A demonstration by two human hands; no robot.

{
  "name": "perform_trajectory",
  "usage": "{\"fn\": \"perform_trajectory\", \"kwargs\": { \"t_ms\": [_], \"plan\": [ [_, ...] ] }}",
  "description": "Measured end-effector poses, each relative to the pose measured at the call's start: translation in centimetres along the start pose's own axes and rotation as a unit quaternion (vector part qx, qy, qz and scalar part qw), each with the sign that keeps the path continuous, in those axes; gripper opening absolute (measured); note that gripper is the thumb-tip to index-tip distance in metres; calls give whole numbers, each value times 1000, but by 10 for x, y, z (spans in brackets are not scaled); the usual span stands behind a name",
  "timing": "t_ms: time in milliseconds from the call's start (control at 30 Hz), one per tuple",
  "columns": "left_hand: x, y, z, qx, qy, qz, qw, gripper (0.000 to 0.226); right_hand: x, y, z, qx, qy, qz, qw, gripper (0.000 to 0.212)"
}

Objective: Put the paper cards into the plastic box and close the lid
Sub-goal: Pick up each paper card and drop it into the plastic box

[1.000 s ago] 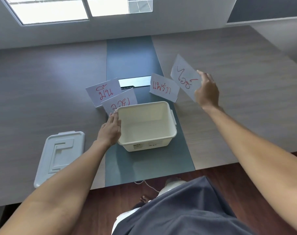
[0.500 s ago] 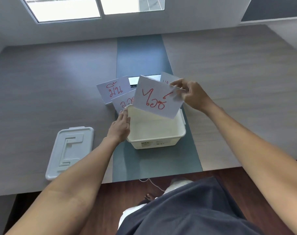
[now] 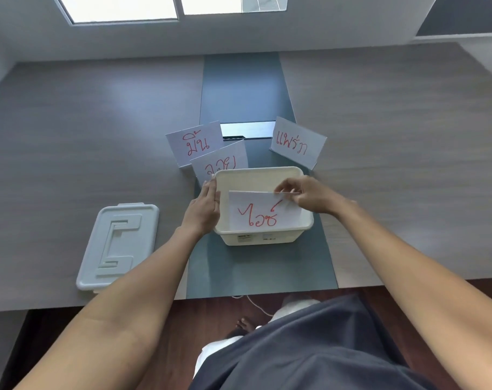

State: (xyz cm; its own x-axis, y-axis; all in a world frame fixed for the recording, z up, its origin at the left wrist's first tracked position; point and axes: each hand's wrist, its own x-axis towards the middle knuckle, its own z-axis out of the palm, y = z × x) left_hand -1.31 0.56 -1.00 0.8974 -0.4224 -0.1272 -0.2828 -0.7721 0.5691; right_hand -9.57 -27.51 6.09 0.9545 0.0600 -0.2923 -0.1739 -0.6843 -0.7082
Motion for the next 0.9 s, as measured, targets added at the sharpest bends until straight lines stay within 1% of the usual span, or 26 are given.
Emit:
{"fn": "perform_trajectory", "kwargs": {
  "t_ms": [333, 500, 600, 733, 800, 900],
  "plan": [
    [-1, 4, 0, 8, 5, -16, 1000, 54, 3, 13, 19, -39, -114, 31, 992, 28],
    [0, 2, 2, 11, 11, -18, 1000, 54, 7, 8, 21, -37, -210, 61, 975, 34],
    [-2, 4, 2, 13, 13, -18, 1000, 54, 14, 5, 21, -39, -238, 72, 968, 28],
    [-3, 5, 1, 13, 14, -20, 1000, 54, 23, 4, 19, -17, -229, 76, 970, 25],
    [-4, 5, 0, 9, 10, -21, 1000, 54, 27, 2, 15, 11, -185, 57, 981, 26],
    [-3, 3, -1, 5, 7, -16, 1000, 54, 36, -5, 7, 38, -84, 9, 996, 25]
  ]
}}
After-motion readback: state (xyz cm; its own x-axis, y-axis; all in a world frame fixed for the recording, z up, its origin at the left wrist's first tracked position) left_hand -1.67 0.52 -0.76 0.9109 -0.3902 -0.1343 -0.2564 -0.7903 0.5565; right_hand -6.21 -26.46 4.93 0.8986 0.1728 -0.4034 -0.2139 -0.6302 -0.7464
